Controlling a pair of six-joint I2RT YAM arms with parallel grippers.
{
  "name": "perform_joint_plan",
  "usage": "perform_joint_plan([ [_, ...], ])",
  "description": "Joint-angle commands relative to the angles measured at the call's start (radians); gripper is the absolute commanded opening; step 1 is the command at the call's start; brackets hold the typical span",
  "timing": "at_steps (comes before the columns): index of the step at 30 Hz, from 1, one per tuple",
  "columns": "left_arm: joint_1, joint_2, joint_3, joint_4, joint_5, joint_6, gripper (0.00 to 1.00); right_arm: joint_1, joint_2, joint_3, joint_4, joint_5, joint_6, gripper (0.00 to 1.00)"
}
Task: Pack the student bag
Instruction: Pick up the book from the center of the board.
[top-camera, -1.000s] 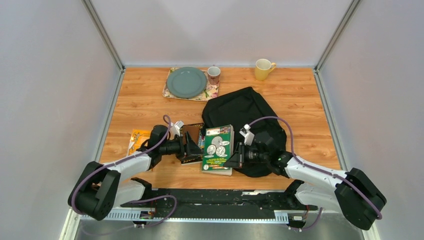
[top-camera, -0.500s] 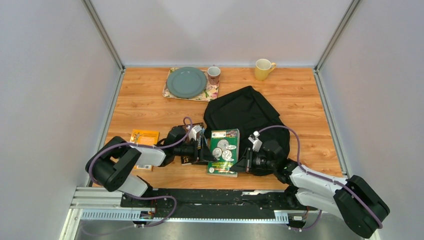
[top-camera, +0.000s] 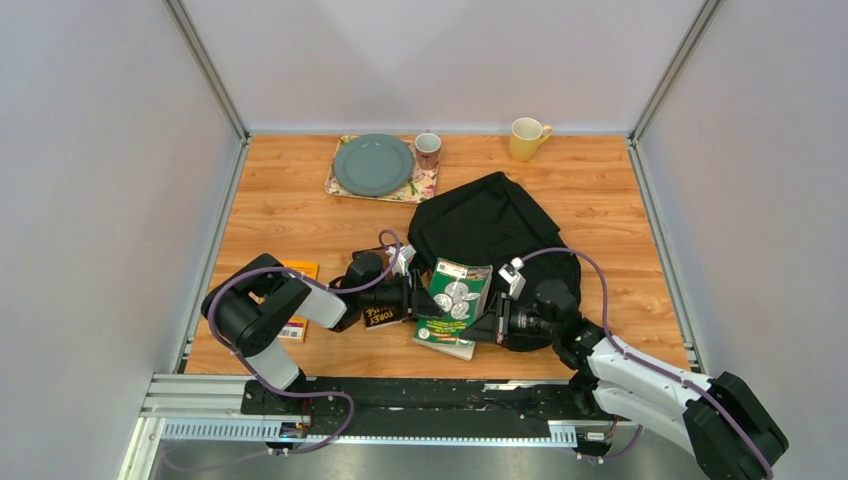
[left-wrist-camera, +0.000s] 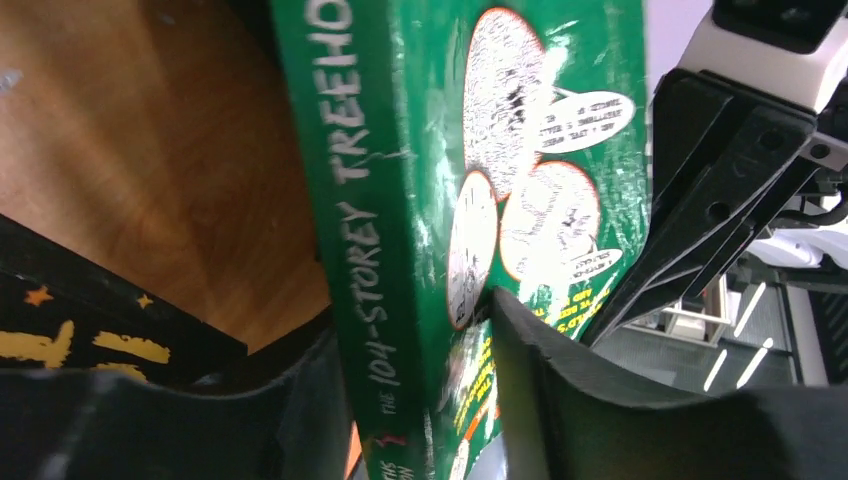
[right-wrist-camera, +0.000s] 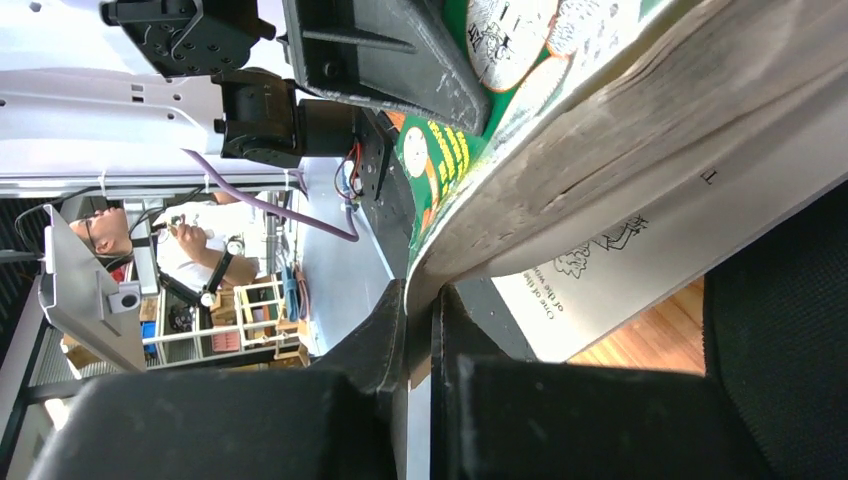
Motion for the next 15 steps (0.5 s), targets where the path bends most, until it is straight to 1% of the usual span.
perform_joint_plan([
  [1, -0.014, -0.027, 0.028, 0.174, 0.016, -0.039, 0.42, -0.001, 0.006, 0.001, -0.010, -0.024, -0.026, 0.00],
  [2, -0.015, -0.039, 0.036, 0.168, 0.018, -0.039, 0.24, 0.001, 0.007, 0.004, -0.021, -0.018, -0.035, 0.00],
  [3, -0.015, -0.044, 0.039, 0.159, 0.021, -0.033, 0.13, 0.002, 0.009, 0.016, -0.037, 0.008, -0.040, 0.00],
  [4, -0.014, -0.053, 0.043, 0.129, 0.022, -0.018, 0.03, 0.001, 0.012, 0.028, -0.098, 0.026, -0.050, 0.00],
  [5, -0.014, -0.079, 0.051, 0.110, 0.021, -0.010, 0.00, -0.001, 0.011, 0.040, -0.125, 0.040, -0.061, 0.03],
  [6, -0.012, -0.096, 0.051, 0.089, 0.018, 0.004, 0.00, -0.001, 0.001, 0.077, -0.157, 0.072, -0.081, 0.08],
  [7, -0.011, -0.120, 0.054, 0.029, 0.015, 0.036, 0.00, -0.001, -0.008, 0.102, -0.270, 0.106, -0.095, 0.14],
  [8, -0.009, -0.180, 0.063, -0.009, -0.005, 0.061, 0.00, -0.002, -0.026, 0.126, -0.342, 0.150, -0.106, 0.27],
  [9, -0.005, -0.220, 0.069, -0.060, -0.022, 0.090, 0.00, -0.002, -0.060, 0.155, -0.408, 0.258, -0.122, 0.37],
  [10, 0.001, -0.258, 0.082, -0.193, -0.045, 0.157, 0.00, -0.001, -0.084, 0.215, -0.573, 0.328, -0.129, 0.48],
  [11, 0.014, -0.347, 0.115, -0.265, -0.098, 0.197, 0.00, -0.001, -0.107, 0.246, -0.638, 0.391, -0.133, 0.63],
  [12, 0.020, -0.392, 0.138, -0.430, -0.141, 0.241, 0.00, -0.001, -0.130, 0.269, -0.688, 0.489, -0.141, 0.66],
  [13, 0.026, -0.435, 0.164, -0.509, -0.190, 0.322, 0.00, -0.002, -0.184, 0.307, -0.767, 0.528, -0.141, 0.70],
  [14, 0.031, -0.508, 0.218, -0.577, -0.302, 0.357, 0.00, -0.002, -0.210, 0.316, -0.780, 0.549, -0.147, 0.74],
  [15, 0.031, -0.538, 0.242, -0.632, -0.353, 0.380, 0.00, -0.004, -0.236, 0.324, -0.779, 0.558, -0.147, 0.75],
])
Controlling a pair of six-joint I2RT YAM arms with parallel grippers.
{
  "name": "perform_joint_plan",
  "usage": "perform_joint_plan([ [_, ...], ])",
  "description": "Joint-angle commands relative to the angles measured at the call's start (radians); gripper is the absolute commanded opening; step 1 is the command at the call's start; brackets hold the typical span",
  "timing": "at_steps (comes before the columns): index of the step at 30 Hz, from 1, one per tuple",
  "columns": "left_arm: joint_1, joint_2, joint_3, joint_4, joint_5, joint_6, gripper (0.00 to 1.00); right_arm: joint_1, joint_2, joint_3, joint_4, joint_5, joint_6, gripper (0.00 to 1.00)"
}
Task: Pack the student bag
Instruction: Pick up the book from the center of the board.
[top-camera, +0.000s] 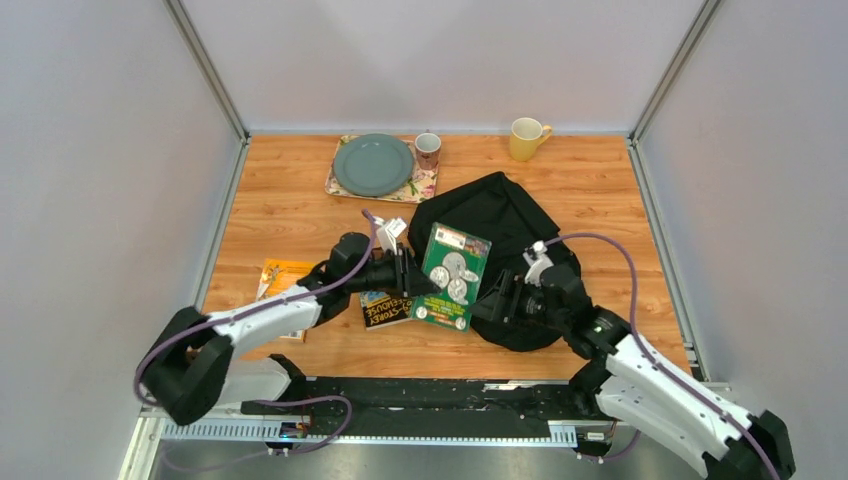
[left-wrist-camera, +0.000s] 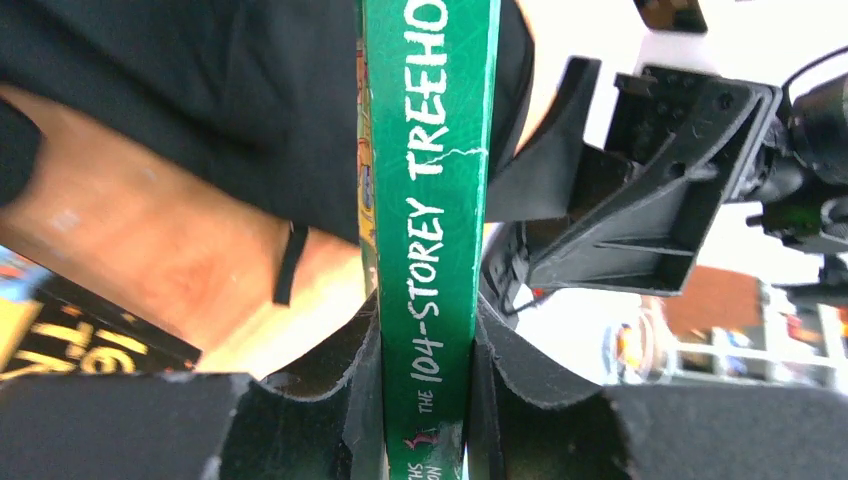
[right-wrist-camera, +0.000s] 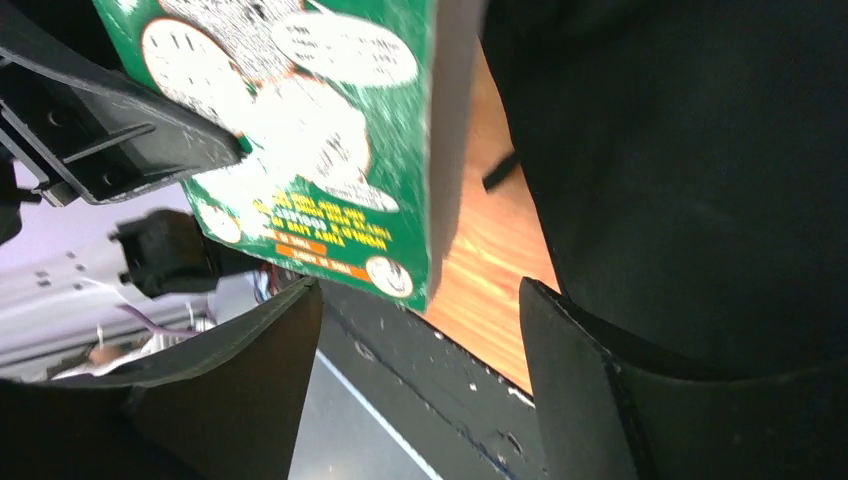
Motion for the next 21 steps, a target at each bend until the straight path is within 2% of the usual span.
perform_joint_plan([
  [1, 0.022, -0.214, 0.169, -0.309, -0.256, 0.240, 0.00, -0.004, -0.156, 0.111, -0.195, 0.228, -0.027, 0.76],
  [2, 0.023, -0.250, 0.190, -0.311, -0.293, 0.240, 0.00, -0.002, -0.173, 0.108, -0.171, 0.206, -0.014, 0.81],
  [5, 0.025, -0.286, 0.197, -0.260, -0.339, 0.188, 0.00, 0.001, -0.192, 0.076, 0.014, 0.047, 0.088, 0.84],
  [6, 0.025, -0.290, 0.188, -0.189, -0.345, 0.132, 0.00, 0.019, -0.189, 0.069, 0.064, 0.002, 0.117, 0.84],
  [8, 0.025, -0.303, 0.130, -0.072, -0.359, 0.060, 0.00, 0.044, -0.160, 0.071, 0.168, -0.001, 0.160, 0.85],
  [9, 0.026, -0.303, 0.110, 0.039, -0.365, -0.009, 0.00, 0.071, -0.146, 0.075, 0.197, 0.006, 0.168, 0.85],
  [12, 0.025, -0.289, 0.071, 0.186, -0.365, -0.097, 0.00, 0.104, -0.097, 0.060, 0.332, 0.031, 0.207, 0.85],
  [16, 0.020, -0.271, 0.057, 0.321, -0.371, -0.183, 0.00, 0.110, 0.000, 0.006, 0.570, 0.040, 0.312, 0.86],
  [21, 0.017, -0.269, 0.036, 0.465, -0.394, -0.263, 0.00, 0.116, 0.099, -0.015, 0.730, 0.077, 0.377, 0.87],
])
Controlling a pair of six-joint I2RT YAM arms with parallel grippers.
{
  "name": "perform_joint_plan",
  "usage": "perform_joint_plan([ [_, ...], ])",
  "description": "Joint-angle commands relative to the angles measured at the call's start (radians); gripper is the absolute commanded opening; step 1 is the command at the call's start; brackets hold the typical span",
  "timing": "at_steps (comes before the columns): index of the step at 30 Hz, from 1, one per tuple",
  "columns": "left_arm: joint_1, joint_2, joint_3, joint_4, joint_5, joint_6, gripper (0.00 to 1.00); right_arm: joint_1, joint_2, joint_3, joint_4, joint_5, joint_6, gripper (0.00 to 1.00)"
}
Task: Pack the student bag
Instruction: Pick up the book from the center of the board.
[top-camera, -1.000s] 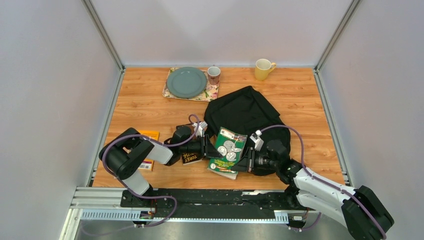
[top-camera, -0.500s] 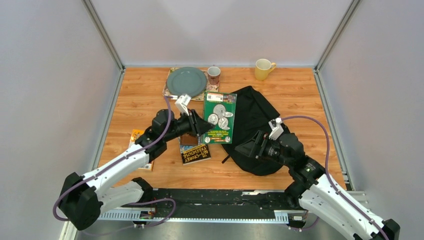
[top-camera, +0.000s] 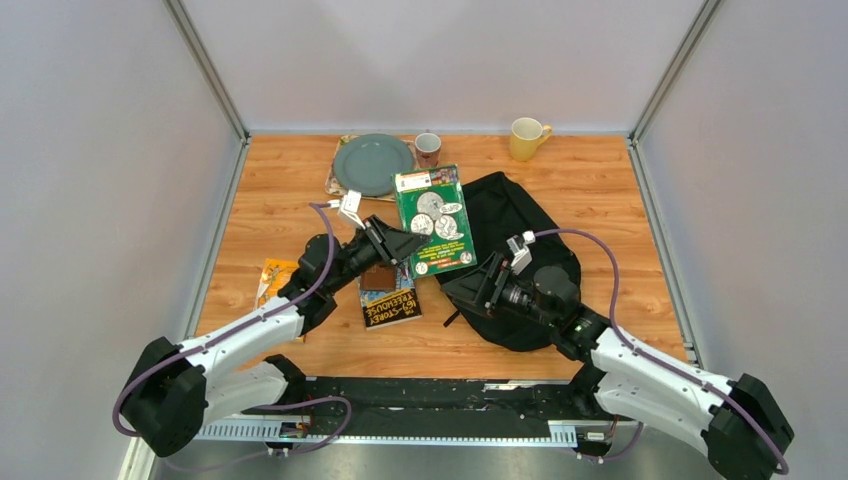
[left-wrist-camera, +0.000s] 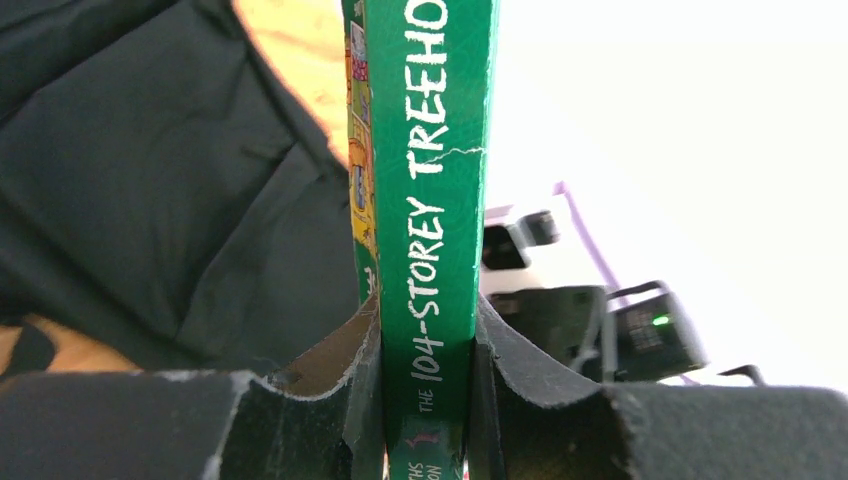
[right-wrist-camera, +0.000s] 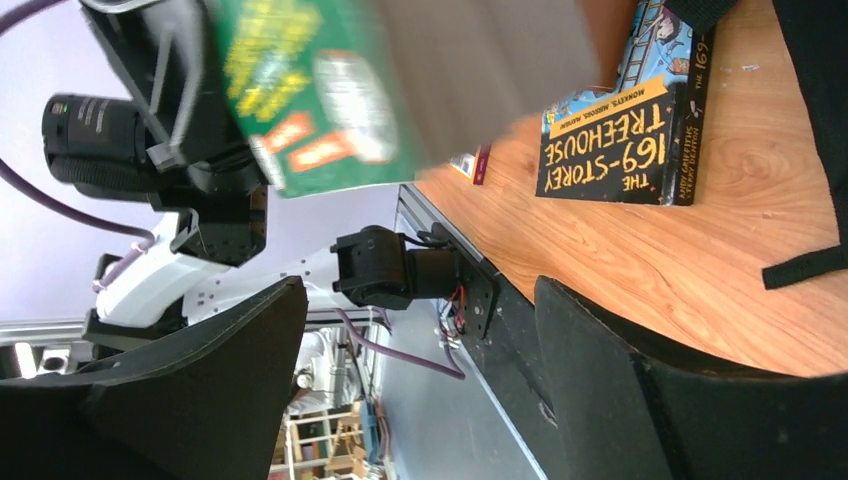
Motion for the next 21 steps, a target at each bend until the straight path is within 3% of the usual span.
perform_joint_plan([
  [1, -0.004, -0.021, 0.017, 0.341, -0.035, -0.114, 0.00, 0.008, 0.063, -0.003, 0.284, 0.042, 0.081, 0.87],
  [6, -0.008, -0.020, -0.017, 0.408, -0.046, -0.181, 0.00, 0.005, 0.146, 0.055, 0.422, 0.068, 0.048, 0.89],
  [13, -0.011, -0.026, -0.049, 0.427, -0.083, -0.191, 0.00, 0.010, 0.235, 0.114, 0.559, -0.021, 0.026, 0.89],
  [21, -0.012, 0.014, -0.040, 0.502, -0.041, -0.258, 0.00, 0.002, 0.220, 0.097, 0.519, 0.073, 0.002, 0.89],
])
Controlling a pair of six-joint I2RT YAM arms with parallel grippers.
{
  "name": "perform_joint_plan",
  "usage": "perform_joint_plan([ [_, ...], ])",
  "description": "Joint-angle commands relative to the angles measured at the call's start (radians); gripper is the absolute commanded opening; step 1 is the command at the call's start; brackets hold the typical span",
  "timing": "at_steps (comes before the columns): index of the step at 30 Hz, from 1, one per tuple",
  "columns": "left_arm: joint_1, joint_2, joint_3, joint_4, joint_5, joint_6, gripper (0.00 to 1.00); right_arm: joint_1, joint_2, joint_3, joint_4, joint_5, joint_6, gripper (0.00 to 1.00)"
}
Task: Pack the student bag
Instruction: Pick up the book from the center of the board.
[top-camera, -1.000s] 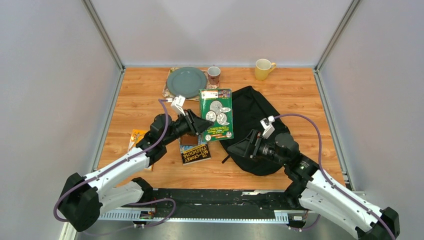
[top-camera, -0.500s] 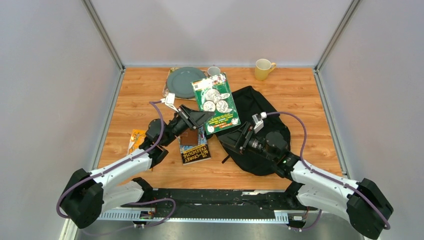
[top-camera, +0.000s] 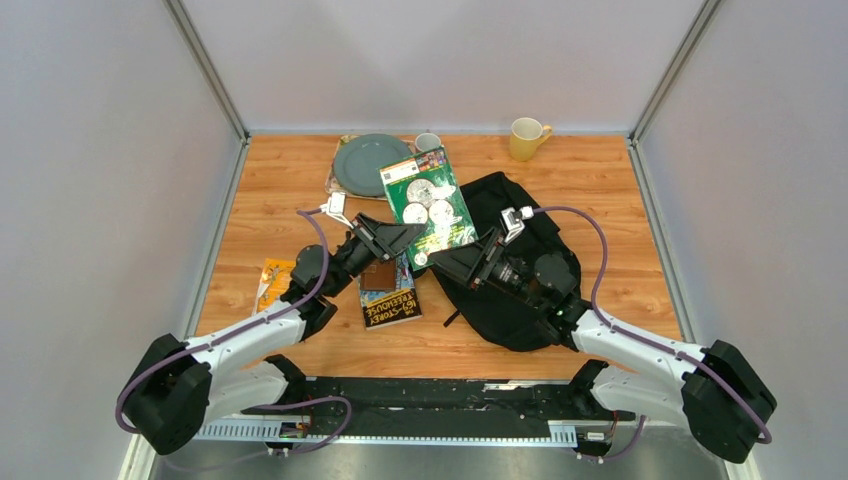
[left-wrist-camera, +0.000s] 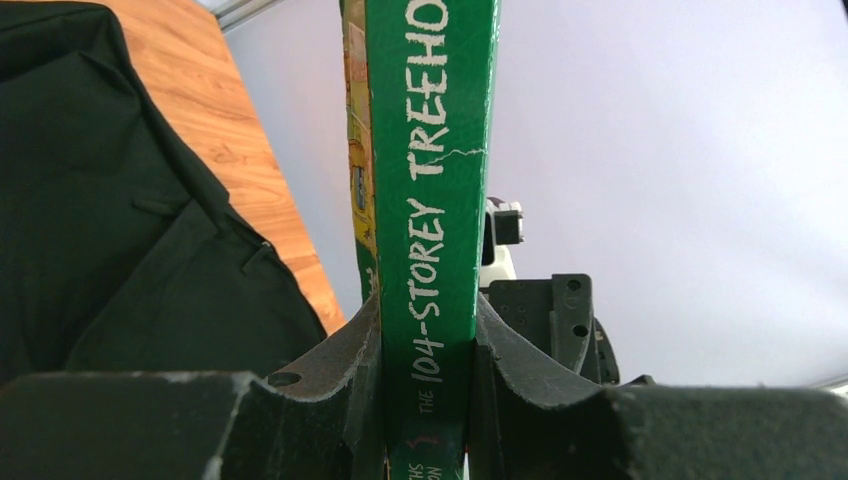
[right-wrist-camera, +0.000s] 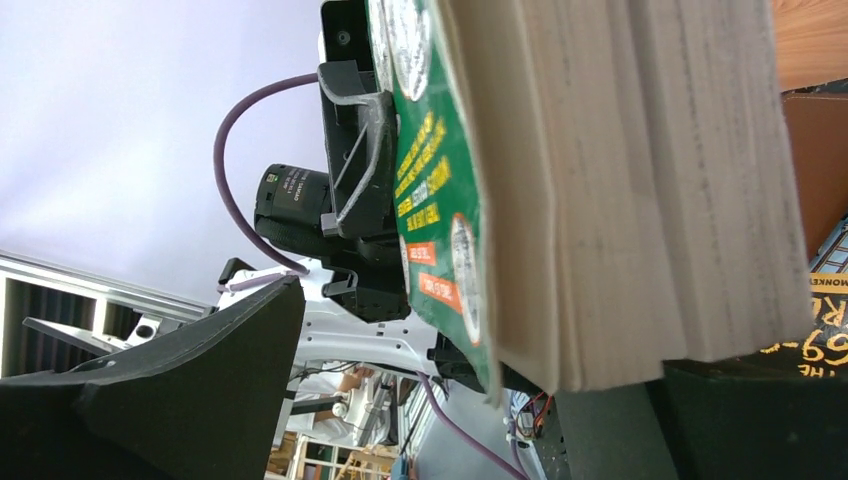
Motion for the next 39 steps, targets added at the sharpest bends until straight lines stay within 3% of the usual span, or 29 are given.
perform_joint_plan([
  [1, -0.006, 0.019, 0.021, 0.219, 0.030, -0.078, 0.00, -0.006, -0.006, 0.022, 0.035, 0.059, -0.033, 0.89],
  [26, -0.009, 0.009, -0.045, 0.344, 0.019, -0.129, 0.00, -0.092, 0.072, 0.060, 0.177, 0.093, 0.006, 0.89],
  [36, -0.010, -0.008, -0.044, 0.310, 0.013, -0.103, 0.00, -0.092, 0.060, 0.039, 0.197, 0.094, 0.012, 0.89],
  [39, -0.010, 0.004, -0.055, 0.313, 0.011, -0.109, 0.00, -0.092, 0.066, 0.060, 0.206, 0.038, 0.001, 0.83],
])
